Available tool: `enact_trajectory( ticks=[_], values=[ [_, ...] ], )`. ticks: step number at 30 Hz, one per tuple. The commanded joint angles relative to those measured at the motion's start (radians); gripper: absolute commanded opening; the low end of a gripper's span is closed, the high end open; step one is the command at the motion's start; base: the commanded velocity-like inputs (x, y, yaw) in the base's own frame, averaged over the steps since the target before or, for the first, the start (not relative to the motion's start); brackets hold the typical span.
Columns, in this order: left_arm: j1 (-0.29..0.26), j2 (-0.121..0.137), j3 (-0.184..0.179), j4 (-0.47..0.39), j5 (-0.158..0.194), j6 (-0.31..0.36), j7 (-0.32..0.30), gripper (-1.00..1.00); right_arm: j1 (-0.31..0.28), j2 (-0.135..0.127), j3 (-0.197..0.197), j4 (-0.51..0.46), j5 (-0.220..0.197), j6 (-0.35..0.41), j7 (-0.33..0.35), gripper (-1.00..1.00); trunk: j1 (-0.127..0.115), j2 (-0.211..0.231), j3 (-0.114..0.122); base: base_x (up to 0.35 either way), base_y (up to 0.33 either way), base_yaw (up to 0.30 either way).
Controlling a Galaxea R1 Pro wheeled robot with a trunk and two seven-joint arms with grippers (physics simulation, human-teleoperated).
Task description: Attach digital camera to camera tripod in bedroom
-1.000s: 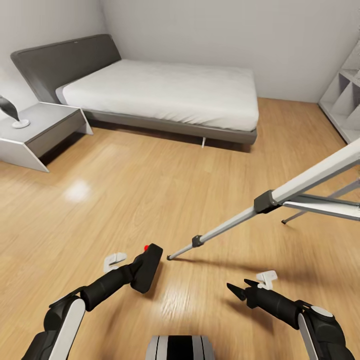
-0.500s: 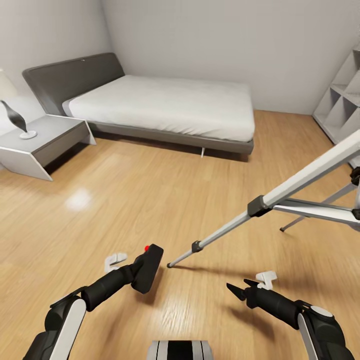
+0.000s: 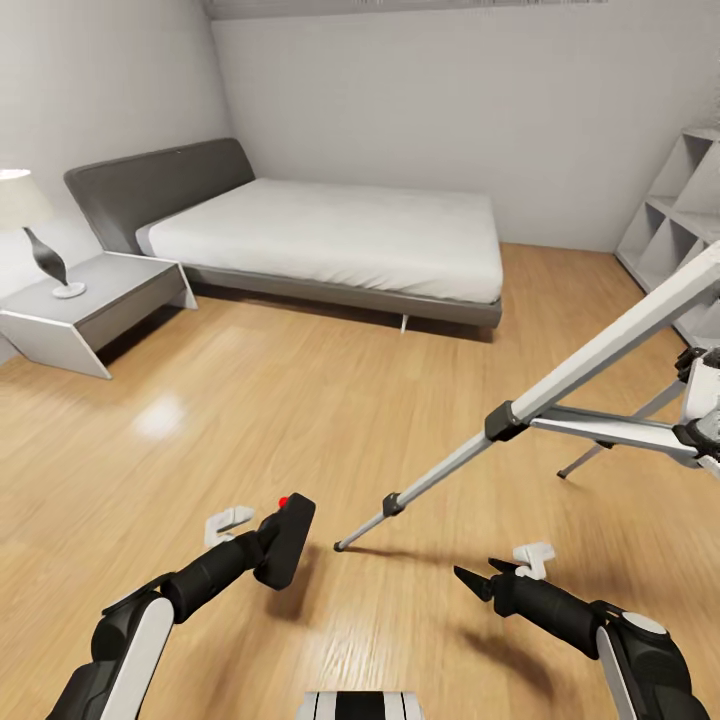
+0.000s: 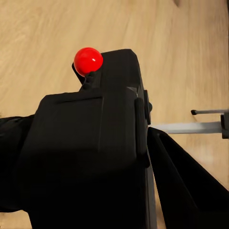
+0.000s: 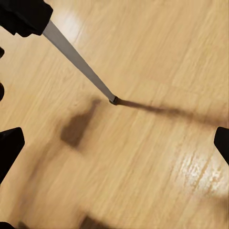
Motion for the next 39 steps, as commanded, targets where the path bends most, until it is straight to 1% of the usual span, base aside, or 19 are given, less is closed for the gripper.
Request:
enact_trajectory(
  ticks=[1,10,23,28,30,31,32,39],
  values=[
    [-0.001,0.0,0.001,-0.001,0.002,0.006,0.0,-1.0,-0.001,0.0,-0.001,-0.001,0.003,0.006,0.006,1.0,-0.001,0.0,0.003,0.0,0.0,0.0],
    [-0.001,0.001,-0.007,-0.001,0.002,0.006,0.018,-1.0,-0.001,0.002,-0.004,-0.001,0.004,0.008,0.004,1.0,-0.005,0.002,0.038,0.0,0.0,0.0],
    [0.0,0.003,0.003,-0.002,0.003,0.008,0.019,-1.0,-0.001,0.003,-0.003,-0.001,0.006,0.005,-0.003,1.0,-0.011,0.005,0.088,0.0,0.0,0.0],
    [-0.001,0.007,0.005,-0.003,0.011,0.009,0.017,-1.0,-0.001,0.001,-0.007,0.006,0.002,0.004,-0.017,1.0,-0.013,0.006,0.108,0.0,0.0,0.0],
    [-0.001,0.008,0.012,-0.002,0.011,0.009,0.018,-1.0,-0.001,0.001,-0.011,0.006,0.002,0.004,-0.021,1.0,-0.014,0.007,0.115,0.0,0.0,0.0],
    [-0.001,0.008,0.031,-0.001,0.011,0.007,0.018,-1.0,-0.001,0.001,-0.018,0.008,0.001,0.005,-0.024,1.0,-0.014,0.007,0.119,0.0,0.0,0.0],
    [-0.001,0.009,0.042,-0.001,0.012,0.007,0.018,-1.0,-0.001,0.001,-0.021,0.011,0.001,0.005,-0.025,1.0,-0.015,0.007,0.123,0.0,0.0,0.0],
    [-0.001,0.009,0.054,0.0,0.011,0.007,0.018,-1.0,-0.001,0.001,-0.023,0.013,0.001,0.004,-0.028,1.0,-0.018,0.009,0.15,0.0,0.0,0.0]
  ],
)
